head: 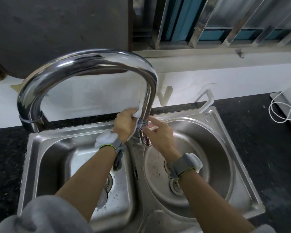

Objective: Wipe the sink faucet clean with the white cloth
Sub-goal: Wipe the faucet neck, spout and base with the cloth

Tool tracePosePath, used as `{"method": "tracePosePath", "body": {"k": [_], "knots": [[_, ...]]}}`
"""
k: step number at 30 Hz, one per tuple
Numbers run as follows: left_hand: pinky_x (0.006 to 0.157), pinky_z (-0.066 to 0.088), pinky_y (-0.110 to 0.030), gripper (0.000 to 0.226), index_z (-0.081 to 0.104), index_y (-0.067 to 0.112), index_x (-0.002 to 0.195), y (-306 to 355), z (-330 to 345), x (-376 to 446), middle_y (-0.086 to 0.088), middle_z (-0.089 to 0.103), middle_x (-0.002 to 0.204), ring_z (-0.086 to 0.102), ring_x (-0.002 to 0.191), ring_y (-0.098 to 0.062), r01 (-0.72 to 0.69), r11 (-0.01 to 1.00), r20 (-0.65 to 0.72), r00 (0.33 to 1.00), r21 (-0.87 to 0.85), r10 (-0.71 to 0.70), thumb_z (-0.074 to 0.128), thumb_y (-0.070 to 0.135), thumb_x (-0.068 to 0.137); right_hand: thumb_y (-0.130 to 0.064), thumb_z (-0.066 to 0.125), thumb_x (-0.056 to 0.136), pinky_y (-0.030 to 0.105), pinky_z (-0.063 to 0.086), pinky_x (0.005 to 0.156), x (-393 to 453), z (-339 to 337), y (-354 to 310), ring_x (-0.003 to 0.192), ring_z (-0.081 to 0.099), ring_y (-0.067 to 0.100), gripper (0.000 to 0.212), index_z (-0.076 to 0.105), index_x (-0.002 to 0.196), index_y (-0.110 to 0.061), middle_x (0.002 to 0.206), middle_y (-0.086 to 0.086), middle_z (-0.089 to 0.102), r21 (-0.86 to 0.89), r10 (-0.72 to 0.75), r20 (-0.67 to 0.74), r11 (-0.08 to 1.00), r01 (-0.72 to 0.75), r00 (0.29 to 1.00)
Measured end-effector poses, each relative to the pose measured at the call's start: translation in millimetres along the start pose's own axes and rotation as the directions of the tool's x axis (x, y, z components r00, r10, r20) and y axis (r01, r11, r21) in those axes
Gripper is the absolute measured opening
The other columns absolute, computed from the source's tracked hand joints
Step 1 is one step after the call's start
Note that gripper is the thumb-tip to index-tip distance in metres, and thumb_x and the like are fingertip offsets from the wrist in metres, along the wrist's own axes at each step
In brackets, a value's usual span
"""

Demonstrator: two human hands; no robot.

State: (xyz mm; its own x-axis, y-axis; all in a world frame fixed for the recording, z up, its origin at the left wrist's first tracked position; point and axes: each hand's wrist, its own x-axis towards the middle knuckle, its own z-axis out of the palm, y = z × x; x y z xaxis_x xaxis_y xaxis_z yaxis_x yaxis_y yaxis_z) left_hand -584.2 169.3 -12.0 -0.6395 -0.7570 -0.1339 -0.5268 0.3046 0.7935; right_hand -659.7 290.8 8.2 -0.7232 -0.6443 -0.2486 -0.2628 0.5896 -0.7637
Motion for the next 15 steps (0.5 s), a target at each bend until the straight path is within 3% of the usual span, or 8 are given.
{"method": "tracePosePath", "body": {"k": [2,6,11,15], "knots": [[0.082,0.048,-0.025,0.027,0.074,0.022,0.1,-2,3,4,-0.006,0.074,0.098,0.068,0.093,-0.027,0.005,0.997,0.022,1.0,0.076,-0.007,0.051,0.014,0.087,-0.032,0.068,0.087,0.039,0.054,0.085,-1,0,-1,0.087,0.066,0.021,0.036,0.066,0.122,-0.04,0.094,-0.005,0.072,0.005,-0.007,-0.005,1.0,0.007,1.0],[0.086,0.048,-0.038,0.035,0.066,0.033,0.113,-6,8,9,-0.008,0.067,0.11,0.063,0.1,-0.034,0.017,0.961,0.117,0.992,0.275,-0.052,0.057,0.015,0.084,-0.031,0.068,0.088,0.042,0.053,0.088,-1,2,-4,0.091,0.066,0.025,0.036,0.065,0.123,-0.038,0.098,0.0,0.071,-0.015,-0.017,-0.002,1.0,0.017,1.0],[0.082,0.043,-0.041,0.036,0.05,0.015,0.13,-10,11,6,-0.021,0.056,0.107,0.055,0.101,-0.04,-0.071,0.954,0.22,0.975,0.292,0.005,0.05,0.014,0.094,-0.03,0.067,0.088,0.045,0.052,0.09,-1,6,-5,0.092,0.064,0.025,0.039,0.063,0.127,-0.036,0.101,0.001,0.065,-0.014,-0.023,0.001,1.0,0.023,1.0],[0.089,0.043,-0.049,0.031,0.044,-0.005,0.125,-8,12,-8,-0.03,0.057,0.113,0.055,0.106,-0.043,0.045,0.981,0.166,0.983,0.187,-0.077,0.042,0.013,0.1,-0.031,0.067,0.088,0.046,0.052,0.091,-1,7,-5,0.094,0.064,0.025,0.04,0.063,0.127,-0.036,0.101,0.0,0.063,0.001,-0.012,0.001,1.0,0.012,1.0]]}}
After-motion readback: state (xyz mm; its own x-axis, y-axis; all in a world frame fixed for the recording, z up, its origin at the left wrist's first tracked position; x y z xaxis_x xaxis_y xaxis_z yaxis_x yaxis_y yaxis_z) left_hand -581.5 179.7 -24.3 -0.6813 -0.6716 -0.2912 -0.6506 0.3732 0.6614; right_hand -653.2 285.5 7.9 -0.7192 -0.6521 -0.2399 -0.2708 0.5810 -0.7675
